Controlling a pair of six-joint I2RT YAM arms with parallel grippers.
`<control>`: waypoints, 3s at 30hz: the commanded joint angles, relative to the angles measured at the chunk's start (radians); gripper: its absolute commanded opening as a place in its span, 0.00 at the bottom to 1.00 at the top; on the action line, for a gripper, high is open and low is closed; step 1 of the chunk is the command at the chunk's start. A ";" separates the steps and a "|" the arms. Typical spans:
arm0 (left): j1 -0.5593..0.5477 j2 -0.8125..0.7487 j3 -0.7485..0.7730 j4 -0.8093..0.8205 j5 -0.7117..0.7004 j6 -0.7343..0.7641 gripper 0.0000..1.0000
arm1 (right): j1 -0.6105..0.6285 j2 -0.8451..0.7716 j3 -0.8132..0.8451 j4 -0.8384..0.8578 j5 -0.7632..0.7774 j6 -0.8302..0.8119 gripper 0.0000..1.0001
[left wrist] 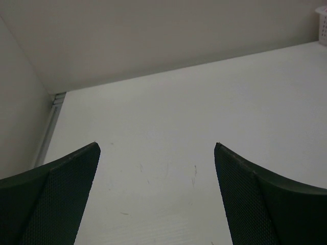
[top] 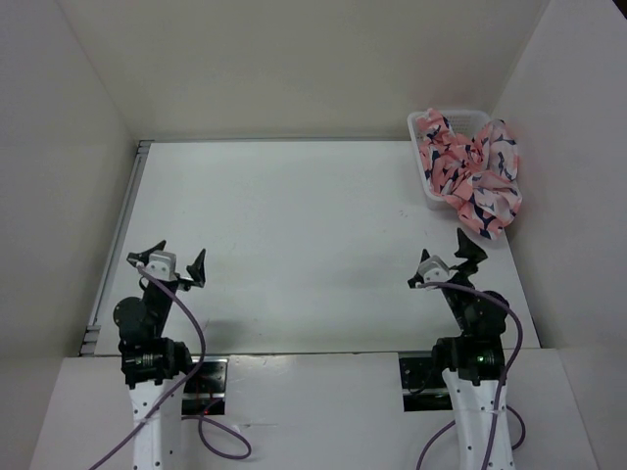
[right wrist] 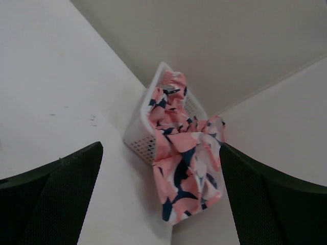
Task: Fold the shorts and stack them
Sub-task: Grab the shorts from the pile
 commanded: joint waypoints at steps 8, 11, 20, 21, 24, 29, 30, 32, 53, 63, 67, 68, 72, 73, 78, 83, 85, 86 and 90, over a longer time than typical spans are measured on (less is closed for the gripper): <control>0.000 0.623 0.482 -0.220 0.048 0.003 0.99 | 0.003 0.802 0.698 -0.194 0.313 0.523 1.00; -0.009 0.944 0.734 -0.384 0.082 0.003 0.99 | 0.015 1.128 1.030 -0.361 0.398 0.659 1.00; -0.116 1.428 1.003 -0.480 -0.050 0.003 0.99 | 0.103 1.504 1.304 -0.370 0.492 0.768 1.00; -0.116 1.487 1.021 -0.500 -0.050 0.003 0.99 | 0.092 1.550 1.348 -0.392 0.492 0.777 1.00; -0.116 1.619 1.130 -0.635 -0.050 0.003 0.99 | 0.016 1.729 1.531 -0.441 0.411 0.832 0.98; -0.116 1.702 1.238 -0.709 -0.020 0.003 0.99 | -0.049 1.950 1.691 -0.441 0.364 0.885 0.65; -0.116 1.719 1.258 -0.734 -0.010 0.003 0.99 | -0.058 1.975 1.706 -0.441 0.331 0.897 0.48; -0.126 1.767 1.290 -0.744 0.003 0.003 0.99 | -0.058 2.038 1.740 -0.441 0.311 0.932 0.38; -0.201 1.893 1.362 -0.721 0.003 0.003 0.99 | -0.069 2.211 1.788 -0.430 0.337 1.063 0.44; -0.201 1.893 1.380 -0.721 0.033 0.003 0.99 | -0.058 2.202 1.745 -0.410 0.407 1.024 0.00; -0.201 1.871 1.380 -0.721 0.052 0.003 0.99 | -0.046 2.141 1.788 -0.400 0.409 0.992 0.00; -0.201 1.871 1.380 -0.721 0.062 0.003 0.99 | -0.037 2.123 1.798 -0.391 0.423 0.983 0.00; -0.201 1.841 1.405 -0.721 0.071 0.003 0.99 | 0.015 1.982 1.768 -0.288 0.476 0.965 0.00; -0.201 1.841 1.432 -0.712 0.071 0.003 0.99 | 0.046 1.908 1.753 -0.231 0.492 0.965 0.00; -0.201 1.796 1.502 -0.712 -0.009 0.003 0.99 | 0.112 1.689 1.617 -0.088 0.617 0.984 0.00; -0.189 1.723 1.456 -0.664 -0.067 0.003 0.99 | 0.112 1.529 1.627 -0.068 0.679 1.006 0.00; -0.189 1.697 1.421 -0.655 -0.067 0.003 0.99 | 0.112 1.478 1.627 -0.033 0.664 0.965 0.00; -0.189 1.672 1.420 -0.655 -0.053 0.003 0.99 | 0.121 1.428 1.627 0.005 0.647 0.949 0.00; -0.198 1.620 1.387 -0.632 -0.044 0.003 0.99 | 0.166 1.325 1.627 0.082 0.451 0.880 0.00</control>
